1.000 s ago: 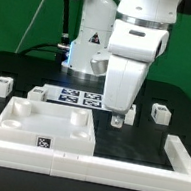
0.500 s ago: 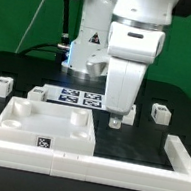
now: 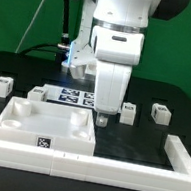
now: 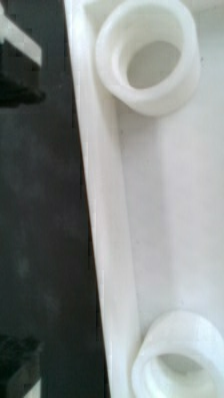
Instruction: Assemble one leg
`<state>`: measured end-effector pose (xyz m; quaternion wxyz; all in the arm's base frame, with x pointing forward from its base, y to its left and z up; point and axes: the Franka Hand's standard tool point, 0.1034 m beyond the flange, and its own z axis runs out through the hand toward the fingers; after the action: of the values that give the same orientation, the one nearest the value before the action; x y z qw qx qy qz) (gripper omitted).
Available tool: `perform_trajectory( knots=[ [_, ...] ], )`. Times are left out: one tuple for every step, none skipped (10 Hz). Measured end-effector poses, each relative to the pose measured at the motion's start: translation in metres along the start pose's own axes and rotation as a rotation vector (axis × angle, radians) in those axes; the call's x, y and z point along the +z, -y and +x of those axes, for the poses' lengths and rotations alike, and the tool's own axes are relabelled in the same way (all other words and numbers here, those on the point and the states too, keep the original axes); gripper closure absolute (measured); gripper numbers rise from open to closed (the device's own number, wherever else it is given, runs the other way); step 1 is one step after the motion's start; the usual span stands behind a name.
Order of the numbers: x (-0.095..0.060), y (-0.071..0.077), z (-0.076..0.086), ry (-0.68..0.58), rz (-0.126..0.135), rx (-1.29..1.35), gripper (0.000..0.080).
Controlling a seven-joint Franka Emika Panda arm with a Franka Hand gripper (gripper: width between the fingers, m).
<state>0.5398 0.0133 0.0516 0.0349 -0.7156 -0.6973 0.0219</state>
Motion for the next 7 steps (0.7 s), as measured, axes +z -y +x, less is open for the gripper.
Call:
perform_trajectory(
  knots=[
    [0.001,0.002,-0.002,0.0,0.001,-0.004,0.015],
    [0.006,0.01,-0.011,-0.002,-0.015,-0.036,0.015],
    [0.01,0.025,-0.021,-0.002,-0.015,-0.041,0.015],
    [0.012,0.036,-0.031,-0.003,-0.004,-0.054,0.015],
    [0.017,0.043,-0.044,-0.005,-0.007,-0.069,0.015],
    [0.022,0.049,-0.057,-0.009,-0.004,-0.068,0.015],
    [0.026,0.054,-0.068,-0.012,0.003,-0.058,0.015]
  ],
)
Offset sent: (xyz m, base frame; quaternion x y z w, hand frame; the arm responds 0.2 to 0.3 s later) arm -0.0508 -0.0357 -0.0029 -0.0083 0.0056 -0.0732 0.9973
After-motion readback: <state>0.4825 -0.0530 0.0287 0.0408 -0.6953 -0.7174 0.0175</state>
